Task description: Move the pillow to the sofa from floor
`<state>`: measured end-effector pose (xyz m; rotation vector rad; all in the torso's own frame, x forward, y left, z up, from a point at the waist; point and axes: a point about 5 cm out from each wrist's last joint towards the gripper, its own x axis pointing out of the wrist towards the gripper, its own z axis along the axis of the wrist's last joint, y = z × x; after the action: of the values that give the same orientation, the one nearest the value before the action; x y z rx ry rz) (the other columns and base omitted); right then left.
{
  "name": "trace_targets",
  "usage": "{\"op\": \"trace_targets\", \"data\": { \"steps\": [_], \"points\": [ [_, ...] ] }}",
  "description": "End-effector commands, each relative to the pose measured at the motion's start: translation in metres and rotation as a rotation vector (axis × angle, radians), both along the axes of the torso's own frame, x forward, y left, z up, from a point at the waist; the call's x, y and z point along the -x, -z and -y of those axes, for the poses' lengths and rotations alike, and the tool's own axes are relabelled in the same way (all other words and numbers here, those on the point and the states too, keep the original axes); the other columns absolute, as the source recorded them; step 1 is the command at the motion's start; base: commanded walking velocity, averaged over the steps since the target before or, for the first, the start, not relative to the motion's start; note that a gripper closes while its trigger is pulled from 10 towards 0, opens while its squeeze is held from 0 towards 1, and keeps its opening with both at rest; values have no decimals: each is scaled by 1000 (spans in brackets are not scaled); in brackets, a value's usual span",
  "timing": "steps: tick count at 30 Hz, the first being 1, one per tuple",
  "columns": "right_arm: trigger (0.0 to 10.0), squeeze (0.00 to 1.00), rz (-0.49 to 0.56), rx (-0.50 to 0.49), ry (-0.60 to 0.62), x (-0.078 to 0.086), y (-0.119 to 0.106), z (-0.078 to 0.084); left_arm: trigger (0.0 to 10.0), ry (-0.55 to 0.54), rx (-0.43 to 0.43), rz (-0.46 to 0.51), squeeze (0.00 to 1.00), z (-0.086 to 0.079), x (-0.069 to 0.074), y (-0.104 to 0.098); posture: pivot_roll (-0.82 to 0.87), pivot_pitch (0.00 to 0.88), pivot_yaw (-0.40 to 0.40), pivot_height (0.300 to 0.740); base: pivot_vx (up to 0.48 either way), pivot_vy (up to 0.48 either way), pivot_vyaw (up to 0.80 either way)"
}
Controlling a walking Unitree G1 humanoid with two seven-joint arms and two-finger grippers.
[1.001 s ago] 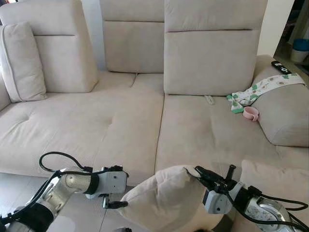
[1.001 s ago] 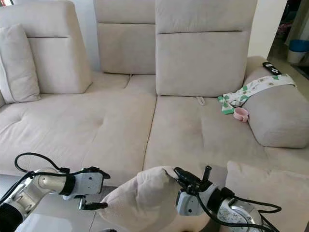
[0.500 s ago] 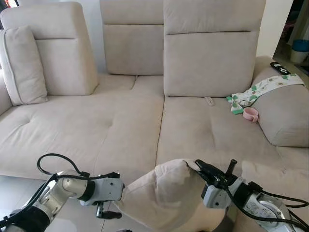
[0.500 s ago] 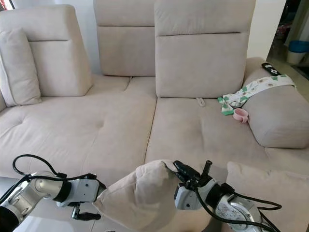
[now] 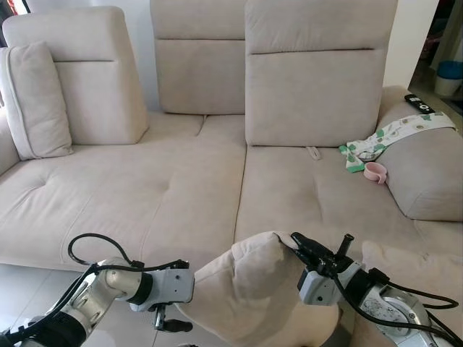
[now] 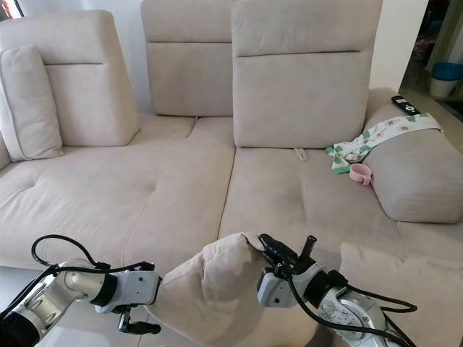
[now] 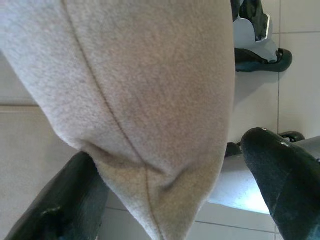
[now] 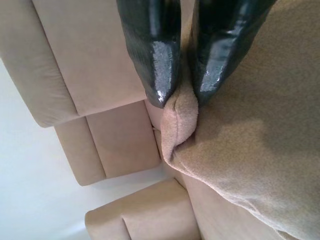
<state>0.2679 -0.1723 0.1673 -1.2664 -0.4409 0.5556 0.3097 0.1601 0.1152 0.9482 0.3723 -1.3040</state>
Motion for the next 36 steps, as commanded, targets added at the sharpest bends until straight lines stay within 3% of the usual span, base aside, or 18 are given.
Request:
{"op": "trace_targets", "data": {
  "steps": [1,18,19,20,21,23,24,36],
  "points": [
    [0,0,84,-33,-41,0,-14,-11,10000,-3,13,-11,0,0,2,0,-54,26,99,570,0,0,0],
    [0,0,94,-25,-38,-2,-10,-34,10000,-32,10,-21,0,7,0,-5,-55,19,109,570,0,0,0],
    [0,0,98,-32,-38,-2,-10,-36,4588,-30,16,-27,0,9,1,-5,-56,17,110,570,0,0,0],
    [0,0,100,-37,-37,-3,-11,-37,4588,-28,21,-31,0,10,1,-6,-56,17,110,570,0,0,0],
    [4118,0,104,-42,-37,-2,-11,-38,0,-26,34,-33,0,12,2,-6,-55,18,109,570,0,0,0],
    [4118,0,104,-42,-37,-2,-11,-38,0,-26,34,-33,0,12,2,-6,-55,18,109,570,0,0,0],
    [10000,0,105,-45,-35,-2,-11,-39,0,-19,49,-36,0,15,3,-7,-56,15,108,570,0,0,0],
    [10000,0,100,-83,7,-3,-6,-39,0,-35,78,47,0,19,-5,-19,-58,11,108,570,0,0,0]
  ]
}}
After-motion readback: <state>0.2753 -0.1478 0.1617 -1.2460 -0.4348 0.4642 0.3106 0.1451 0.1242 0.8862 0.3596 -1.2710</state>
